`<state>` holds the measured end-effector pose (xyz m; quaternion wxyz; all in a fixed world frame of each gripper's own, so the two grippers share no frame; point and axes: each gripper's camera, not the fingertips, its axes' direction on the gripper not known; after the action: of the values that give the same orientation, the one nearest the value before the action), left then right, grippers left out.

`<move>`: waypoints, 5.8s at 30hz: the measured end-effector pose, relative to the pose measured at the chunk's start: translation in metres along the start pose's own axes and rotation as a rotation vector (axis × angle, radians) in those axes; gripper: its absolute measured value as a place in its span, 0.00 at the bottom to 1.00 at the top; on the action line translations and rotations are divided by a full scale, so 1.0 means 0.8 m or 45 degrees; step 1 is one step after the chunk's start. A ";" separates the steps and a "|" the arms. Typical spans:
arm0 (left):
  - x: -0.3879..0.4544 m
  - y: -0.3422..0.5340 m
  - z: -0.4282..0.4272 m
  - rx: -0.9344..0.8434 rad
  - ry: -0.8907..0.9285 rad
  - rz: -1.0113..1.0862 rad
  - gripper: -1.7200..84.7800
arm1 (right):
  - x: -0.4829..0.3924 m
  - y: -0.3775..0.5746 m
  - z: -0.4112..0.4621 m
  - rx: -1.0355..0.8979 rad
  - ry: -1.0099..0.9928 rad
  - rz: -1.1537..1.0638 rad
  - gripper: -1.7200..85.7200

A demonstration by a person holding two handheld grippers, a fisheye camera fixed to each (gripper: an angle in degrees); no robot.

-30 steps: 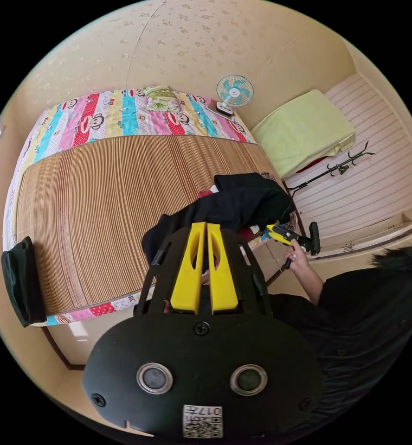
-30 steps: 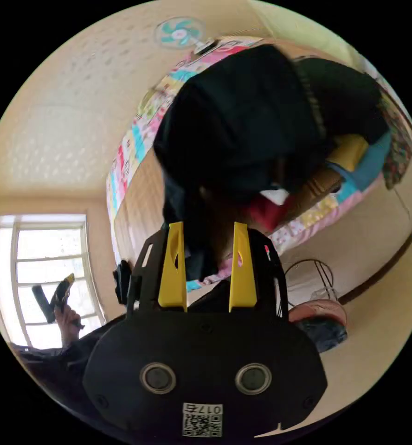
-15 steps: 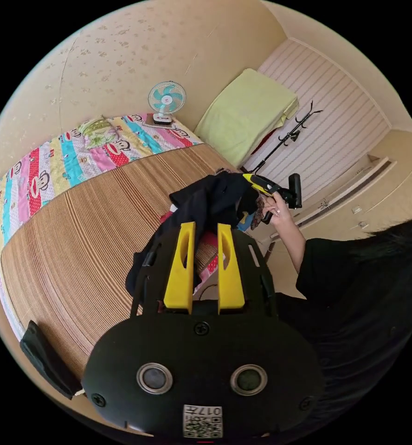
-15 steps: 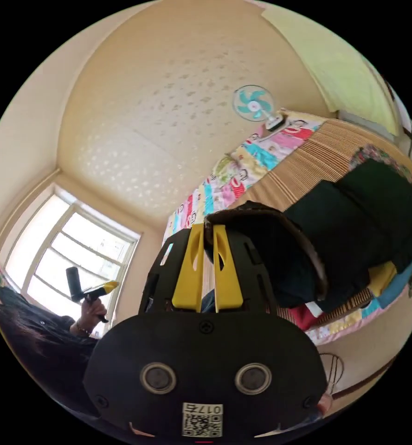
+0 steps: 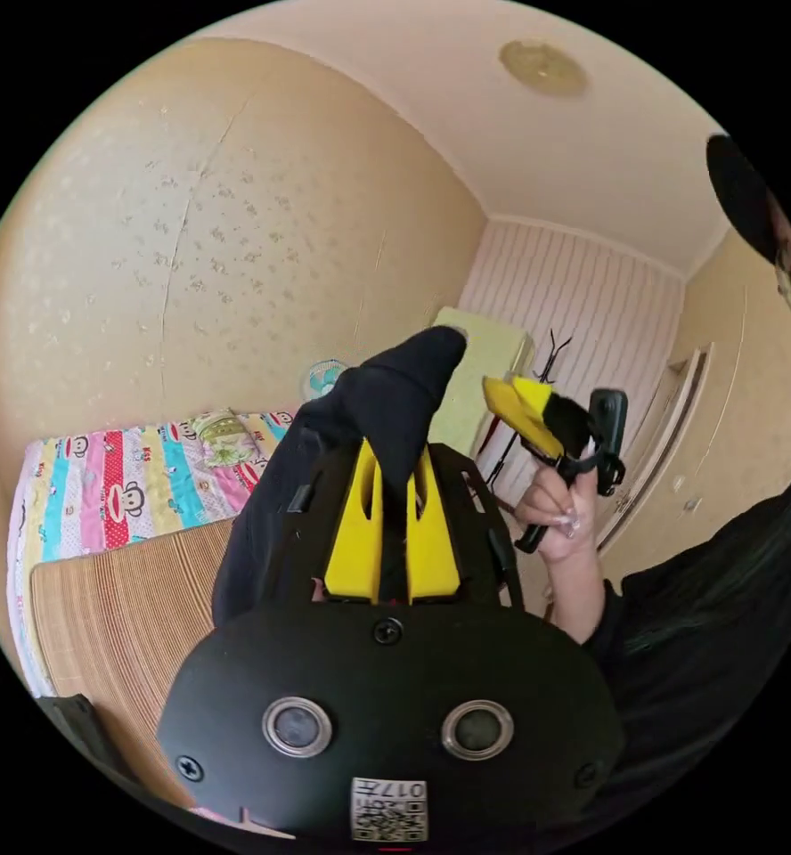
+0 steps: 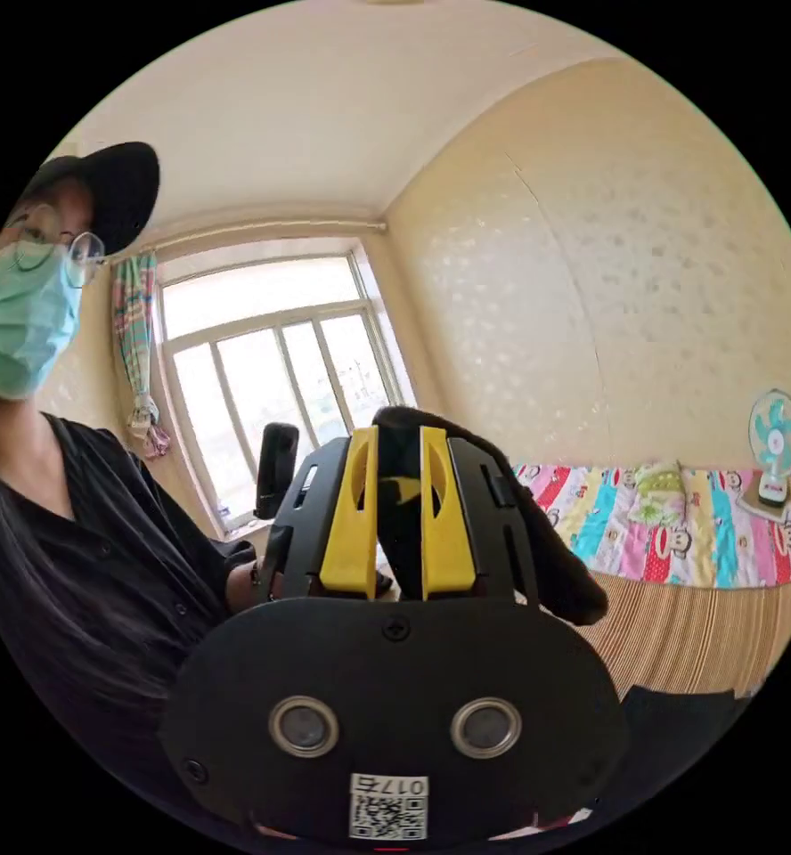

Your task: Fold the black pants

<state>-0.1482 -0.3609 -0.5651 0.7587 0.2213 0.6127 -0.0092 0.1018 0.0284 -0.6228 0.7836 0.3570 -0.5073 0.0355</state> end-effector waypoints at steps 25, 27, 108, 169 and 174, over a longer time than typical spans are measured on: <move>0.037 -0.153 -0.474 0.323 -0.003 0.359 0.05 | -0.126 -0.222 0.063 0.073 -0.101 -0.286 0.09; 0.047 -0.154 -0.494 0.407 -0.147 0.328 0.05 | -0.149 -0.264 0.067 0.111 -0.095 -0.350 0.09; -0.798 0.325 -0.264 -0.924 -0.340 -1.409 0.16 | 0.407 0.061 0.233 -1.481 0.606 0.925 0.08; -0.809 0.410 -0.278 -0.922 -0.014 -1.259 0.07 | 0.485 0.035 0.672 -0.930 0.228 1.000 0.15; -0.810 0.401 -0.303 -0.776 0.236 -1.256 0.06 | 0.563 0.041 0.758 -1.047 0.305 1.093 0.11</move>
<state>-0.4429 -0.1545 0.1075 0.6374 -0.3182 0.6821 -0.1650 -0.1610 -0.4463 -0.0967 0.8247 -0.2179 -0.4864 0.1895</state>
